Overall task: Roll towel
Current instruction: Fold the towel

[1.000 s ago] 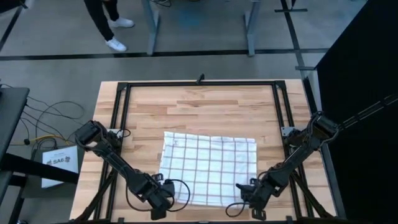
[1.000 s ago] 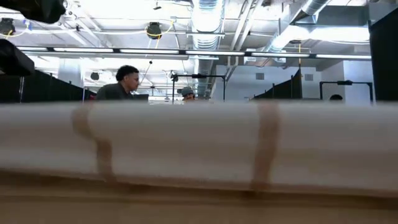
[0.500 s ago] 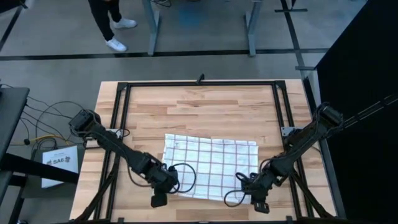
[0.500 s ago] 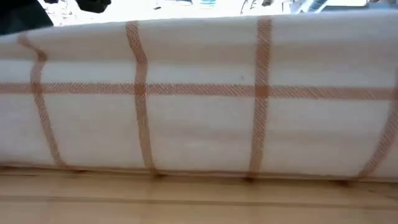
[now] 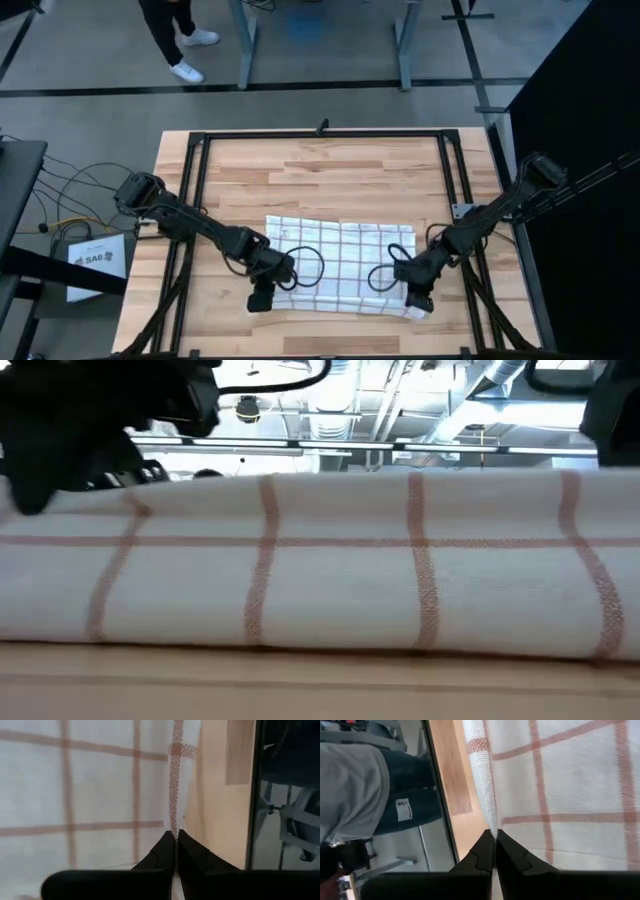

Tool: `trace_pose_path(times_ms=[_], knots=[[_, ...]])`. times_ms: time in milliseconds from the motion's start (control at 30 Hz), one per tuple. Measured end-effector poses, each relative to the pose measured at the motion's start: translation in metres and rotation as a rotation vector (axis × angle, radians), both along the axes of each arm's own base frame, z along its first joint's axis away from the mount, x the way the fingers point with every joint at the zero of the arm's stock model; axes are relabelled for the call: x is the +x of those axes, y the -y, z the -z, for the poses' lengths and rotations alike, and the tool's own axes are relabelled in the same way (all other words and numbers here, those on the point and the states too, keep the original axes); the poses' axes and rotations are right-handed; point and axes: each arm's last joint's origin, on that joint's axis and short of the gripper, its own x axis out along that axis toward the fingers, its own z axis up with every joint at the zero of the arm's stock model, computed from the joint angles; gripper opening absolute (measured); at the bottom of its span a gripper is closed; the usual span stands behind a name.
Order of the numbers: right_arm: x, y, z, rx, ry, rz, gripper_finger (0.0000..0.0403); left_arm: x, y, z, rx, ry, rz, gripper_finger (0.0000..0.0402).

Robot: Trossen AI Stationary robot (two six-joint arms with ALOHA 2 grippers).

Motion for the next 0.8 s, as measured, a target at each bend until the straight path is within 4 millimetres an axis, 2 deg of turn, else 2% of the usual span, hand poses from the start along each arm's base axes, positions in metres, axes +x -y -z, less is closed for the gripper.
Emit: trace_pose_path(times_ms=[367, 633, 800], knots=[[-0.003, 0.032, 0.026, -0.011, -0.024, -0.011, 0.0000, 0.013, -0.030, 0.008, 0.099, 0.047, 0.001, 0.0000], [-0.005, 0.045, 0.034, -0.033, -0.018, -0.019, 0.0000, 0.016, -0.032, 0.017, 0.176, 0.045, -0.014, 0.0000], [-0.006, 0.048, 0.036, -0.053, -0.013, -0.032, 0.0000, 0.011, -0.031, 0.033, 0.185, 0.025, -0.080, 0.0000]])
